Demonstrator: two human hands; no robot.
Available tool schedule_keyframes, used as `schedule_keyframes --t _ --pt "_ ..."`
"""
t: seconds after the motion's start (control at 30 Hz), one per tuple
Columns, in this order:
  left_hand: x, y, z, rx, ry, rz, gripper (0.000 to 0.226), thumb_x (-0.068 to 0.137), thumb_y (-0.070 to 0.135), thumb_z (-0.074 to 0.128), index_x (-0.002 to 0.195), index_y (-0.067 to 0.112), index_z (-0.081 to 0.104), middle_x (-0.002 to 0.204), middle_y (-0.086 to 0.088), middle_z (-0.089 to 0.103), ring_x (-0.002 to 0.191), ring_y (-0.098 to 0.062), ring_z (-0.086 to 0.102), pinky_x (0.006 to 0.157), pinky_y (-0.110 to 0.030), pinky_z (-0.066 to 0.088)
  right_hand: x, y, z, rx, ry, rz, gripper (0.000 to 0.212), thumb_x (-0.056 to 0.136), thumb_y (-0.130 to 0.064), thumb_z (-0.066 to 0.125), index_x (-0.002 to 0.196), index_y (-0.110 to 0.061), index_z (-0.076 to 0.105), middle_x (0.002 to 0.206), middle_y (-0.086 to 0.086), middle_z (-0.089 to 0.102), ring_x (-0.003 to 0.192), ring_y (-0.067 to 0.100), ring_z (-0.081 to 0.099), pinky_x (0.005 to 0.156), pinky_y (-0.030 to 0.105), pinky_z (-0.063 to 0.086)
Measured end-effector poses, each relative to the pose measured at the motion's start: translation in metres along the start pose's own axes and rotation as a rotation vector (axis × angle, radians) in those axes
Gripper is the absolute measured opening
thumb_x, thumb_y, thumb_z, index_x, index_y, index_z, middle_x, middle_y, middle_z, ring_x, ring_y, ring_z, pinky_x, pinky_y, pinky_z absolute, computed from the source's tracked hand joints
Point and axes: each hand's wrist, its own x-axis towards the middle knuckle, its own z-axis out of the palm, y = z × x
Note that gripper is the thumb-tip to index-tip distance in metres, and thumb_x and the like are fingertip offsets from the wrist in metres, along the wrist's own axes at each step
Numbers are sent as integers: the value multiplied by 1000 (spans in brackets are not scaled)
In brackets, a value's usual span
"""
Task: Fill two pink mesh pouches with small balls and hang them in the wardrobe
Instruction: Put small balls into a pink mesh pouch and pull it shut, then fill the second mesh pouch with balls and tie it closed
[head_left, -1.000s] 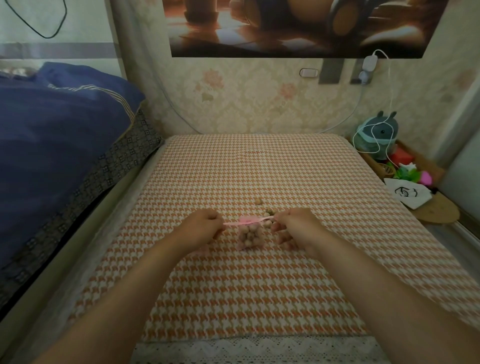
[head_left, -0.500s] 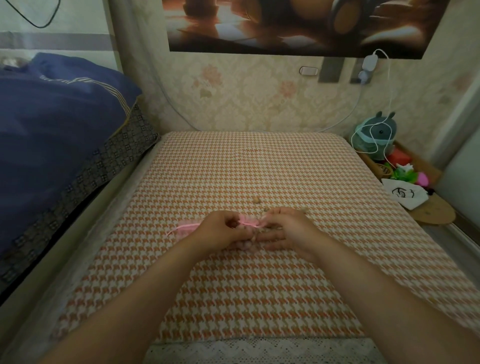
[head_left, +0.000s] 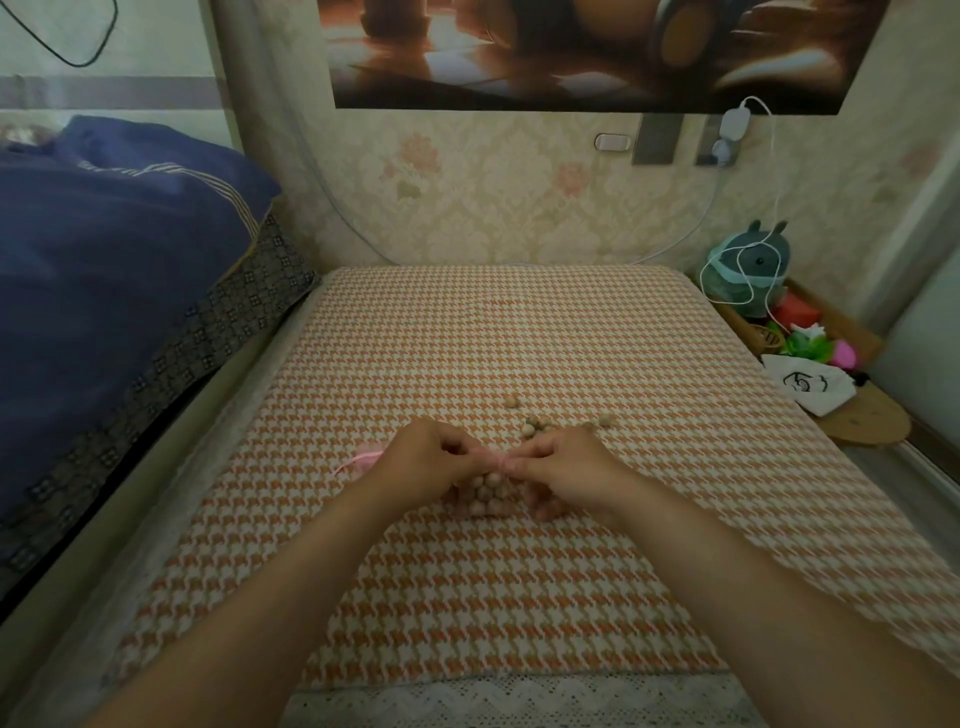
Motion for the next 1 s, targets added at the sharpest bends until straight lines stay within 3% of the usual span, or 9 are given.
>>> schedule_keyframes --t 0.13,0.23,0.3,0.37,0.5,0.67,0.87,0.93,1.0 --pt "-1 -1 -8 122 -59 12 14 83 46 75 87 35 81 83 2 77 84 -21 72 82 -44 60 3 1 -2 -97 -26 -37 14 92 -14 76 105 -11 78 71 11 72 53 14 64 53 29 58" --pt "-5 -2 -18 184 -115 -16 16 91 34 68 91 23 80 87 1 77 87 -20 72 85 -44 59 7 3 -3 -232 -36 -68 9 93 -13 75 100 -17 78 89 23 76 51 12 63 54 28 58" --pt "-7 -5 -24 252 -102 -11 10 90 22 69 88 22 80 84 2 76 83 -17 72 83 -42 59 9 2 -4 -334 -20 -90 11 93 -16 74 103 -16 79 86 10 77 47 8 61 51 25 54" --pt "-10 -6 -28 341 -52 24 9 88 24 73 83 28 78 77 6 75 74 -10 70 78 -38 59 9 0 -5 -429 3 -114 10 94 -22 73 100 -18 80 81 -8 73 49 4 60 52 22 49" --pt "-13 -9 -31 284 -7 32 11 89 26 73 80 21 78 71 4 74 67 -11 71 72 -38 61 7 -2 -8 -443 31 -143 14 96 -24 71 88 -17 80 75 1 76 46 10 57 52 28 50" --pt "-13 -12 -31 215 -21 -40 16 91 24 71 75 20 75 73 -4 74 73 -27 72 67 -48 61 7 -3 -8 -428 42 -95 16 96 -20 70 84 -14 78 63 -4 71 46 11 60 52 28 51" --pt "-9 -7 -25 295 44 -49 19 91 27 71 77 14 75 77 0 72 78 -25 70 66 -32 58 8 -7 -1 -362 57 -3 23 101 -18 63 80 -12 70 62 1 71 49 14 69 51 31 58" --pt "-8 -10 -24 310 78 -60 19 89 30 73 71 22 73 87 11 67 91 -19 68 73 -30 55 8 -6 3 -339 54 28 20 102 -18 62 84 -13 70 78 7 75 60 21 75 57 38 63" --pt "-7 -13 -24 437 136 -36 19 86 34 75 68 34 69 113 14 57 118 -15 53 93 -30 46 9 -6 7 -314 57 34 18 102 -20 61 87 -15 69 93 12 74 72 26 78 64 44 65"
